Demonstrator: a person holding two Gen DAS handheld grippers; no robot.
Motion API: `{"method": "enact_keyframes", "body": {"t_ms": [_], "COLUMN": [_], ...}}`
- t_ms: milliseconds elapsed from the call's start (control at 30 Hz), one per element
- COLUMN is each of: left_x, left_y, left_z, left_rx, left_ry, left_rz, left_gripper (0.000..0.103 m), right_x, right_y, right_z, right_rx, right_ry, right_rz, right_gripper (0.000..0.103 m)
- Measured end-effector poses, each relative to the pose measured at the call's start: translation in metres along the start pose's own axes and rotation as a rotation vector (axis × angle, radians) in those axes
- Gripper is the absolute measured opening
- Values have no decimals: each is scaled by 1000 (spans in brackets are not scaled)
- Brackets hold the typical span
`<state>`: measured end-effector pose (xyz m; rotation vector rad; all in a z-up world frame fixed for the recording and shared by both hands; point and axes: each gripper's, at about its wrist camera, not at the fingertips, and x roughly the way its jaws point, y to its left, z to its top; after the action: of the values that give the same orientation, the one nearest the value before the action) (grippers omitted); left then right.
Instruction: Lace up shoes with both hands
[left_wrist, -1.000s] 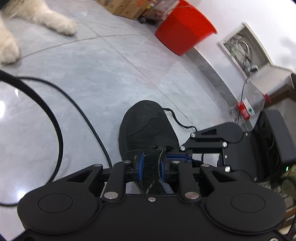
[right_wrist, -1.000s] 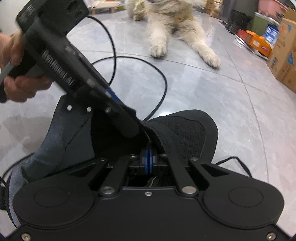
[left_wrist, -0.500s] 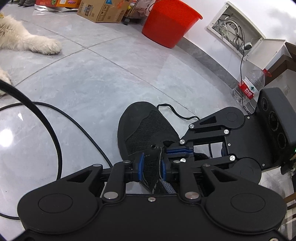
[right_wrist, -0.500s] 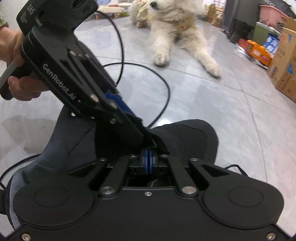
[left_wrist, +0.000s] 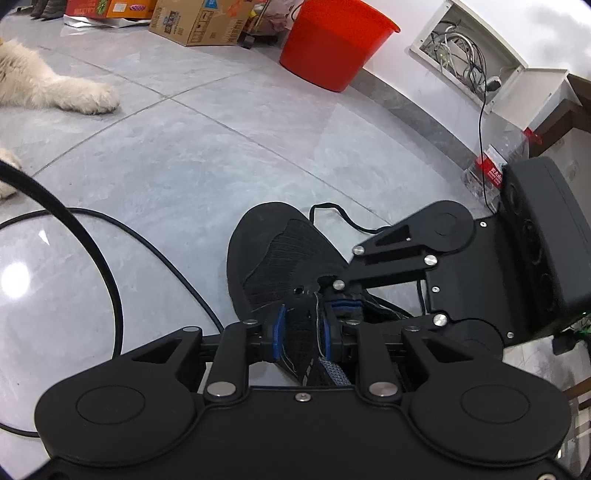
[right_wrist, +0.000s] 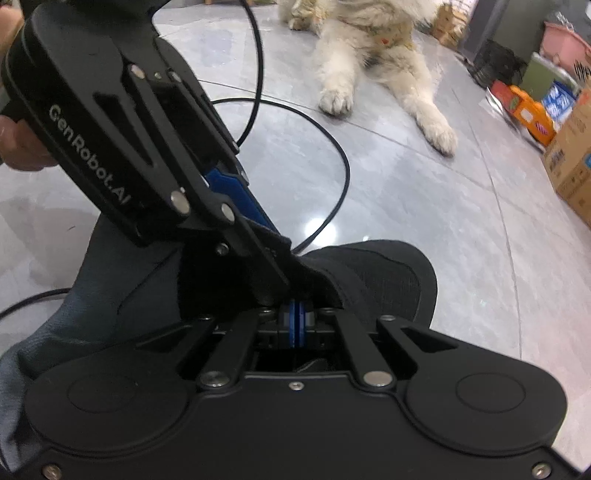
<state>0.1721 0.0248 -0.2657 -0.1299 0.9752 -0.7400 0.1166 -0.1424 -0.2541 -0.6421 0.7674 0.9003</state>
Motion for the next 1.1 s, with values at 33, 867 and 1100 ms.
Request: {"method": "enact_keyframes", "body": {"t_ms": [33,867,1100], "left_x": [0,-18,-16], "left_y": [0,-9,-15], "left_z": [0,-4,-1], "left_rx": [1,5,25], "left_ry": [-1,23,54], "left_rz": [2,26,35], "left_gripper": [21,20,5], "right_x": [1,1,-3], "right_y": [0,11,14], "right_z": [1,2,-1], "right_rx": [-7,-75,-115], "right_ry": [1,-8,-24], "right_rz": [-2,-15,-31], "right_gripper": [3,3,3]}}
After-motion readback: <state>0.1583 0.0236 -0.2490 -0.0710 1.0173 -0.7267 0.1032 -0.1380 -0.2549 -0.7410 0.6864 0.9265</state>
